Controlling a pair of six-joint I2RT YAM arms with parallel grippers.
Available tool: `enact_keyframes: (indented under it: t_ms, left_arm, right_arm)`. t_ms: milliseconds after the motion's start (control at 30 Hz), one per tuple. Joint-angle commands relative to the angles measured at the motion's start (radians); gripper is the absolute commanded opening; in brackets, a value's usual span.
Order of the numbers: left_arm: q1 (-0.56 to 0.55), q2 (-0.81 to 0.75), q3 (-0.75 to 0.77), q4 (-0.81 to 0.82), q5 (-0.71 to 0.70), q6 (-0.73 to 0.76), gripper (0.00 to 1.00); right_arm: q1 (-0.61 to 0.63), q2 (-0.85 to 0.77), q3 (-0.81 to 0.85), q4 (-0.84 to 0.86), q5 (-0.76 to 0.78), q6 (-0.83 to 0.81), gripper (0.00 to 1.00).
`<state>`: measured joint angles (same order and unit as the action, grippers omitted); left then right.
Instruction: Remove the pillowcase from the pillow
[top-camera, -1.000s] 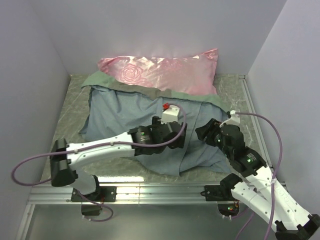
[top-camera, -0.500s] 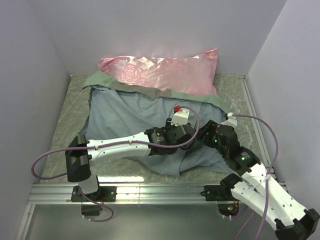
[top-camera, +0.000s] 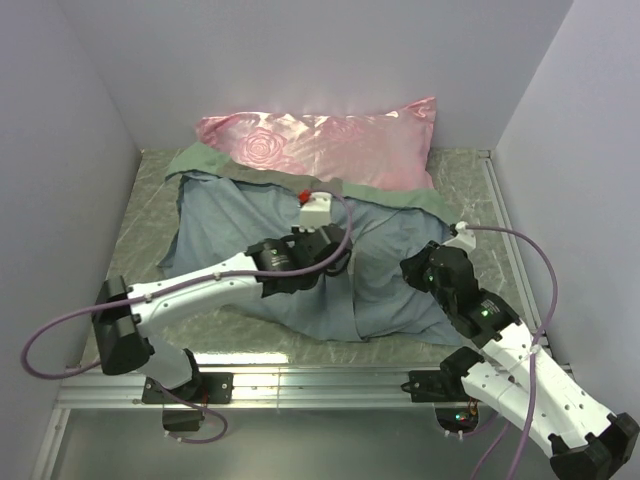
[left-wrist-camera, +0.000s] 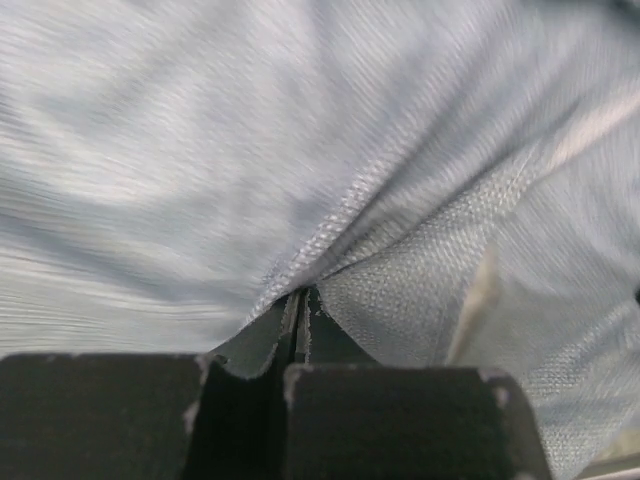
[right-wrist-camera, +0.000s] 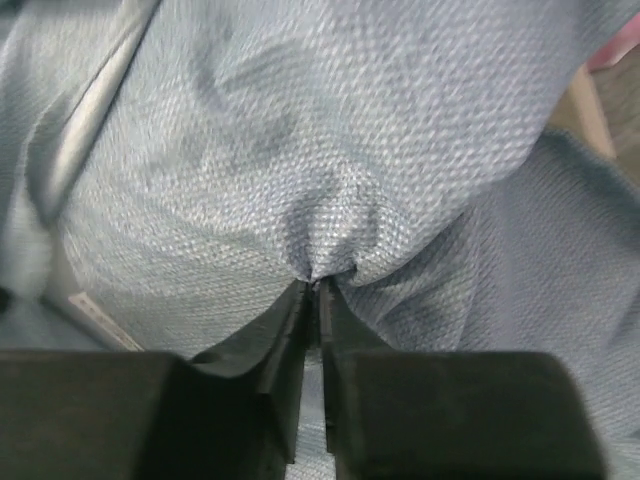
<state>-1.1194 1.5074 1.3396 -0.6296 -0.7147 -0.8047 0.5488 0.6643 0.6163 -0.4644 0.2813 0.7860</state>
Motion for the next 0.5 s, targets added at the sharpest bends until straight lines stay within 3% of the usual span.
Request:
enact_keyframes:
  t_ms: [0,167,233,367,467]
  left_arm:
    - [0.064,-0.102,-0.026,-0.047,-0.045,-0.022,0.01]
    - [0.170,-0.190,-0.128,-0.025,0.024,-0.021,0.01]
    - [0.211,-0.228,-0.171,-0.012,0.053,-0.016,0.00]
    - [0.276,-0.276,-0.221,-0.015,0.093,-0.004,0.01]
    - [0.325,-0.306,-0.267,0.017,0.144,0.010,0.00]
  right_arm:
    - [-0.016,0.004,0.075,-0.028,0.093,-0.017,0.13]
    - [-0.149,0.047,0.105,-0.068,0.099,-0.050,0.00]
    - [-0.222,0.073,0.106,-0.057,0.032,-0.073,0.00]
    - [-0.500,0.132,0.103,-0.025,-0.106,-0.125,0.00]
    - [-0.592,0.170,0.083,0.016,-0.209,-0.148,0.00]
